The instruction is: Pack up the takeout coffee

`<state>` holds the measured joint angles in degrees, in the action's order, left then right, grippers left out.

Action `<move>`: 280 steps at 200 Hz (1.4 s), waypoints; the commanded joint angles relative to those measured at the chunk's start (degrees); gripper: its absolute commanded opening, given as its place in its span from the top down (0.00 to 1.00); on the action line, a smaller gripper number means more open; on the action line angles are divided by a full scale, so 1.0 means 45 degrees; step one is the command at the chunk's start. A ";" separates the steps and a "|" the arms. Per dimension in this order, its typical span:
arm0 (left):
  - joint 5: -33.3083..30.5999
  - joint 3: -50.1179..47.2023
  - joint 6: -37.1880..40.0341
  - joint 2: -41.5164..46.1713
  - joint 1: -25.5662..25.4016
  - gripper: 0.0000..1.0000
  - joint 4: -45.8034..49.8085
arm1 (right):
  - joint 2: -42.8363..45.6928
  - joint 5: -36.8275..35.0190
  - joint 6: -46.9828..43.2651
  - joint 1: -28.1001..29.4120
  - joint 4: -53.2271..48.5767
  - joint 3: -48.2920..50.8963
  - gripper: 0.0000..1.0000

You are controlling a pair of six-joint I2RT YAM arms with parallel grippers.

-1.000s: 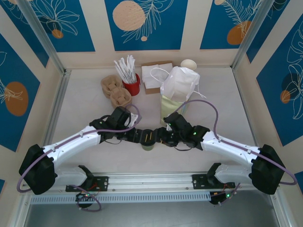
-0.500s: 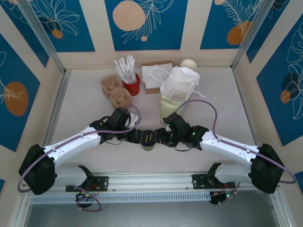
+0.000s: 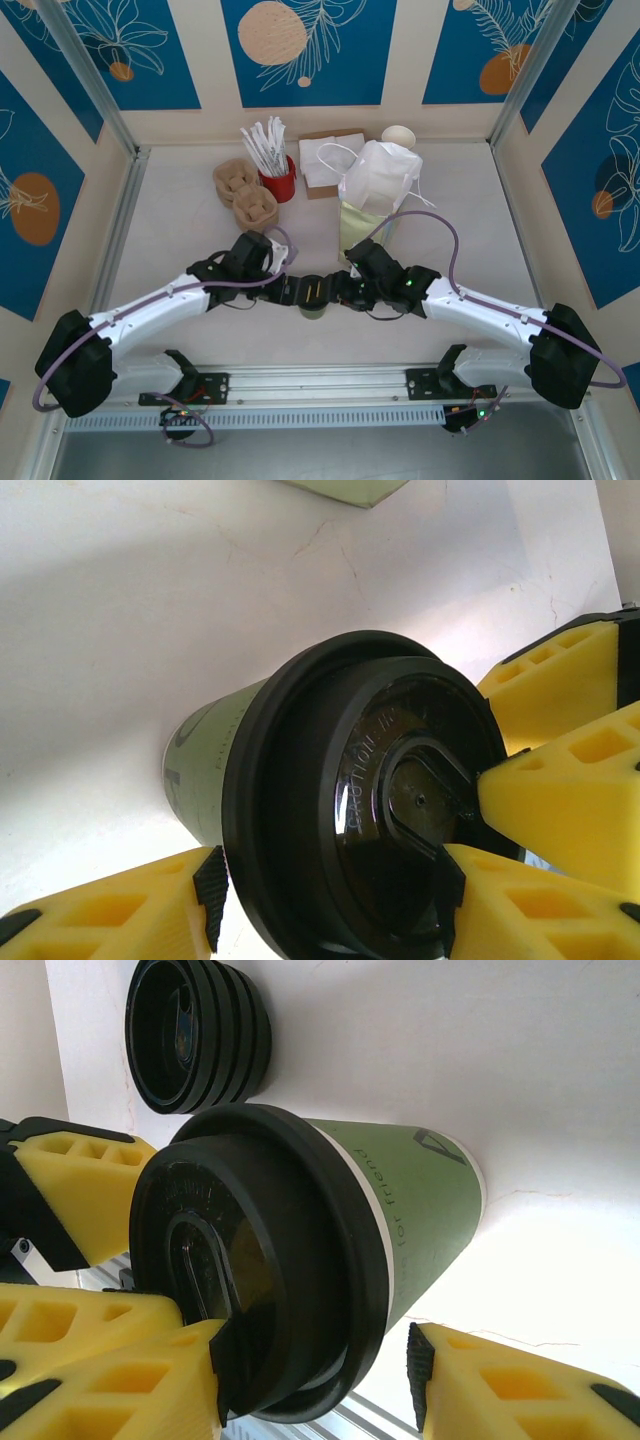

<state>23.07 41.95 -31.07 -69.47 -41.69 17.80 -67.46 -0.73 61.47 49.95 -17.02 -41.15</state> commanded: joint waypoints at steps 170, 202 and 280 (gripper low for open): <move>-0.0403 -0.2055 -0.0556 0.0106 0.0144 0.46 0.0123 | -0.0201 -0.0526 -0.0175 0.0149 -0.0936 -0.0144 0.50; -0.0400 -0.1567 -0.0402 0.0146 0.0131 0.45 0.0432 | -0.0184 -0.0558 -0.0215 0.0168 -0.1096 -0.0341 0.50; -0.0595 0.0291 0.0112 0.0059 0.0126 0.39 0.1385 | -0.0146 -0.0426 -0.0543 0.0227 -0.1550 -0.1367 0.48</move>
<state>22.41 40.66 -32.73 -68.27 -41.47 17.74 -67.75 -1.61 60.42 50.63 -21.96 -44.42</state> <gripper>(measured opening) 0.607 0.515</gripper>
